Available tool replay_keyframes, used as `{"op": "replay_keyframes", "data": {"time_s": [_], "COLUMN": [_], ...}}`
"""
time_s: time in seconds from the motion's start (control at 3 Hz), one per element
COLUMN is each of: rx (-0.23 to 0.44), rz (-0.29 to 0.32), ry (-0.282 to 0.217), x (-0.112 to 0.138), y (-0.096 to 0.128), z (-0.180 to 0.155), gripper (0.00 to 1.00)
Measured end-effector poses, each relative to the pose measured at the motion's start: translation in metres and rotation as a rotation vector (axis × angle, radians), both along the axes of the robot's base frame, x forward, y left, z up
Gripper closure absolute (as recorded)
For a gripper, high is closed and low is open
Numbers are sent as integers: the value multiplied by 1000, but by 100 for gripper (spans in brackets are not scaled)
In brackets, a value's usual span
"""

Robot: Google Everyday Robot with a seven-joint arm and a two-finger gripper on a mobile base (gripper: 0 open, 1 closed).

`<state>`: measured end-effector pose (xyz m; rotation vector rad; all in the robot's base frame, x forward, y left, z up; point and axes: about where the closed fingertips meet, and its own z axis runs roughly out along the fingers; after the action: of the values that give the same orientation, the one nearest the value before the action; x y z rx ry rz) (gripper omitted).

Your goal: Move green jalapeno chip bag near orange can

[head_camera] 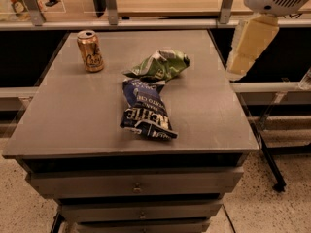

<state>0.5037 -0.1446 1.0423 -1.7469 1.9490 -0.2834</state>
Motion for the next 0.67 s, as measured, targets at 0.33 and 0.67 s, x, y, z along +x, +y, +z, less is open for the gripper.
{"op": "replay_keyframes", "data": {"time_s": [0.33, 0.67], "rx": [-24, -84], "rz": [-59, -125], "ry": [-67, -121], "x": [15, 22], "y": [5, 2], "z": [-2, -6], "gripper": [0, 0]}}
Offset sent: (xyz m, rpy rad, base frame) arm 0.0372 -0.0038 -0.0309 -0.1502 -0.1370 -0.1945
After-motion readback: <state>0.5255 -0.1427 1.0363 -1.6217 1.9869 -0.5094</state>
